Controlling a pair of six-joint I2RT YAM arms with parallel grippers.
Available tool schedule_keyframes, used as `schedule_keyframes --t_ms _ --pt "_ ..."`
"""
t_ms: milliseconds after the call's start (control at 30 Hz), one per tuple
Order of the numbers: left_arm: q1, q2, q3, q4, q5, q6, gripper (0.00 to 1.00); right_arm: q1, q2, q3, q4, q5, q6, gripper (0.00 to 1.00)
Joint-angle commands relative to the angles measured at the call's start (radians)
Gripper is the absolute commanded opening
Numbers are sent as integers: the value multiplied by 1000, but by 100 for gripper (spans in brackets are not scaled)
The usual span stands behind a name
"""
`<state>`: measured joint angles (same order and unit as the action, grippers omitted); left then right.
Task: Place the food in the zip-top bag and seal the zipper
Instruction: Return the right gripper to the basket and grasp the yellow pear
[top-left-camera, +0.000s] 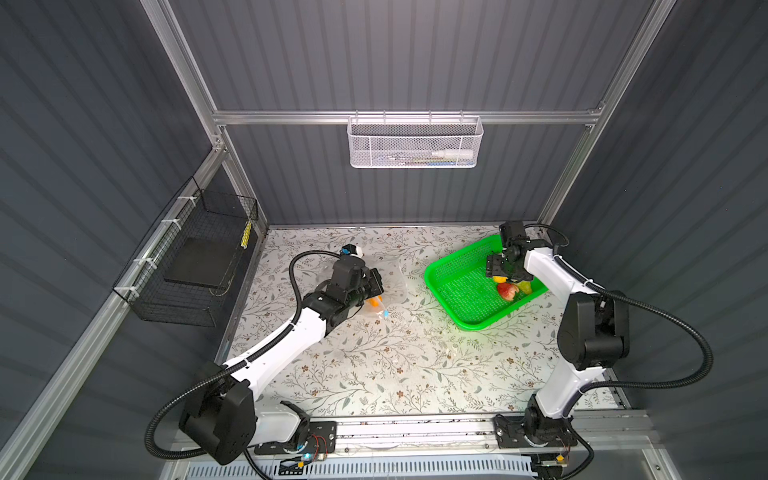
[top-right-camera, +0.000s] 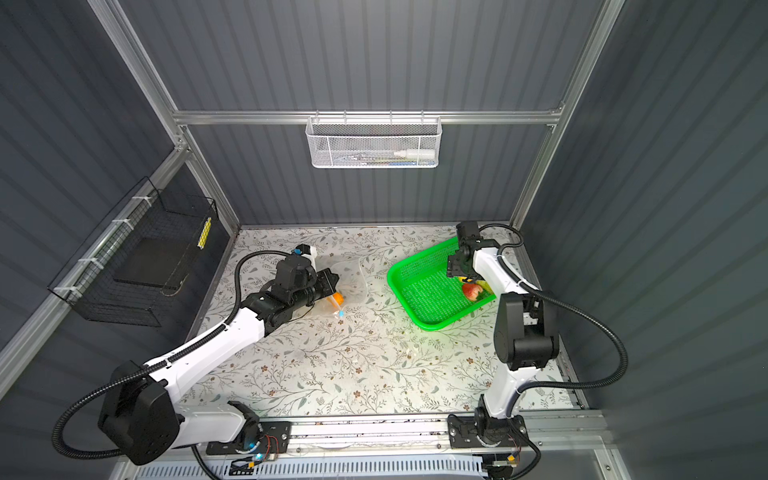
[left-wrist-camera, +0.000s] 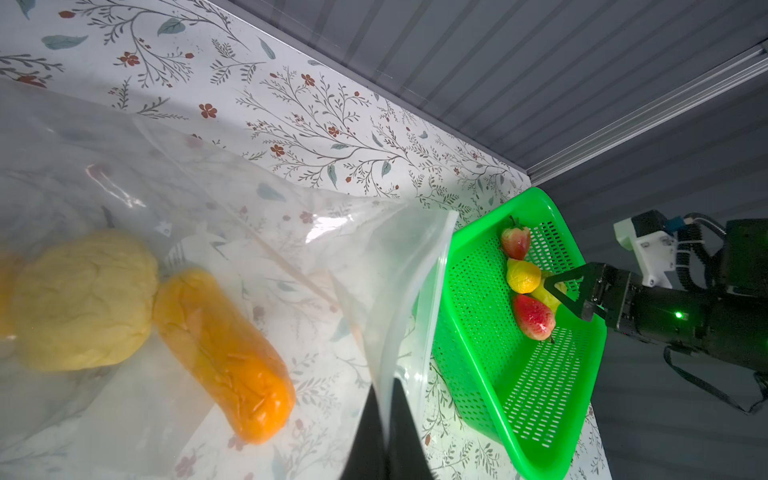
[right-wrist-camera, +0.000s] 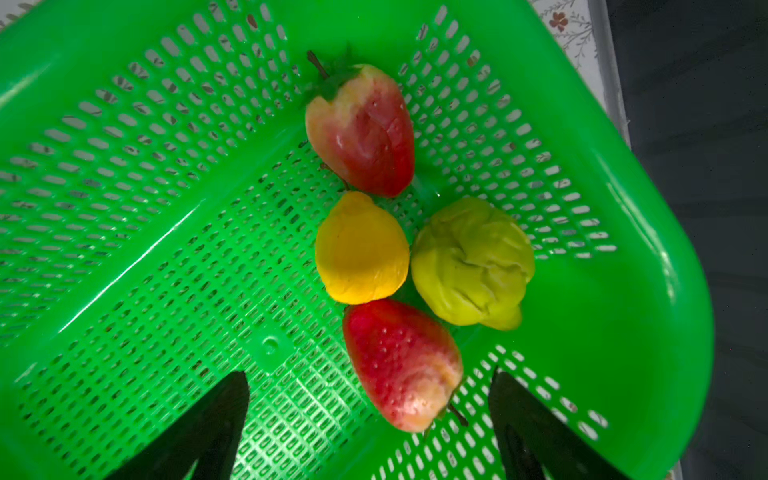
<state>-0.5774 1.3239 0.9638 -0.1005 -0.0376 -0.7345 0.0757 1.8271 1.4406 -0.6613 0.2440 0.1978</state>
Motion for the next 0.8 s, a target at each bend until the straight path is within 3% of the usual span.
schedule_keyframes --t_ms 0,400,767 --pt "-4 -21 28 -29 -23 17 0 -17 44 49 13 1 -27 91" --pt "-4 -20 37 -42 -33 10 0 -24 230 203 -12 -49 -58 80" --pt "-4 -29 32 -47 -36 8 0 -23 282 194 -33 -47 -32 78"
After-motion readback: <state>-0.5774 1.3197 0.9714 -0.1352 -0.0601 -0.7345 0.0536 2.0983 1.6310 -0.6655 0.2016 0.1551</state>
